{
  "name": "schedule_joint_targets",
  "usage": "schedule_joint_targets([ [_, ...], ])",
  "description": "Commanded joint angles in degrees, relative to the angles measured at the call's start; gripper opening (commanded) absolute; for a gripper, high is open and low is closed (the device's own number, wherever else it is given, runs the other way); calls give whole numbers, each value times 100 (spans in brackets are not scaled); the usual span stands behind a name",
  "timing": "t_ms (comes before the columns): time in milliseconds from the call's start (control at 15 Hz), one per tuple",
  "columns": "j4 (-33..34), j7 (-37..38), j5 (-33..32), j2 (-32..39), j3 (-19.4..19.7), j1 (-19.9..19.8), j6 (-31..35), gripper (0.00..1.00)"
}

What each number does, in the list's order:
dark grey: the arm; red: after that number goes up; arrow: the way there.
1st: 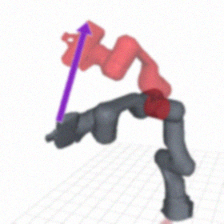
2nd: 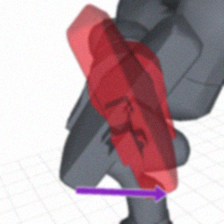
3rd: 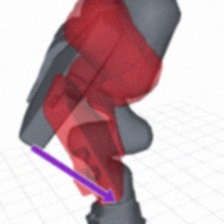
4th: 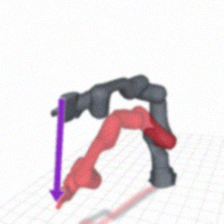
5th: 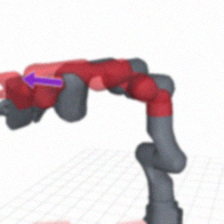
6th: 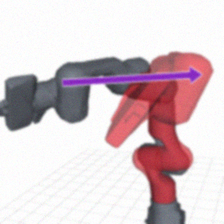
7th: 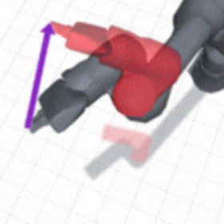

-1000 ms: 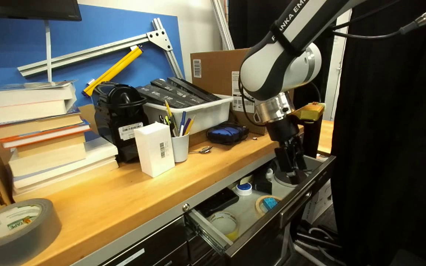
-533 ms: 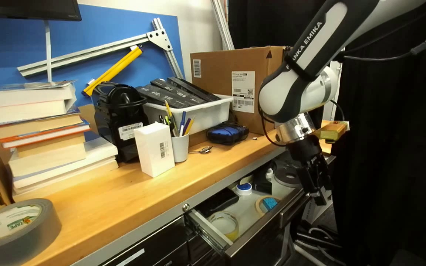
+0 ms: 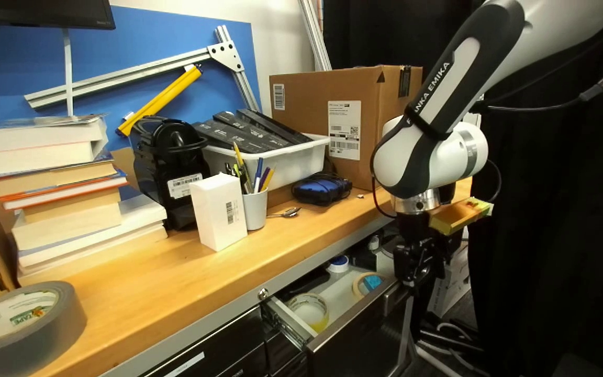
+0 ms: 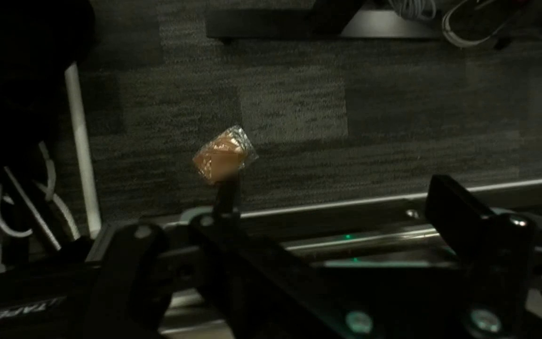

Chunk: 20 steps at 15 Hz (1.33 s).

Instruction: Put the blue object inside the drawer.

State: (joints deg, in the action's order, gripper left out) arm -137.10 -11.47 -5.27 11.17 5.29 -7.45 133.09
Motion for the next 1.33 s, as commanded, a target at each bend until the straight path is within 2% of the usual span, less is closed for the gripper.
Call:
schedule_joint_targets([
  [0,-116,622,22,-159,6,112,932,100],
  [267,-23,1578,-557,-13,102,391,2025,100],
  [533,39,2929,-1589,86,427,817,3014,100],
  [733,-142,4028,-2436,-219,919,1199,3391,100],
  [800,-364,4229,-2505,-492,872,1155,3379,100],
  [867,-791,2601,-1422,-914,145,734,2922,100],
  [933,-950,2424,-1375,-1150,-322,411,2745,100],
  [1133,-928,1080,97,-1632,-1198,136,1840,100],
  [1200,-721,688,574,-1669,-792,641,1475,100],
  [1267,-745,1370,-49,-1339,-775,537,1881,100],
])
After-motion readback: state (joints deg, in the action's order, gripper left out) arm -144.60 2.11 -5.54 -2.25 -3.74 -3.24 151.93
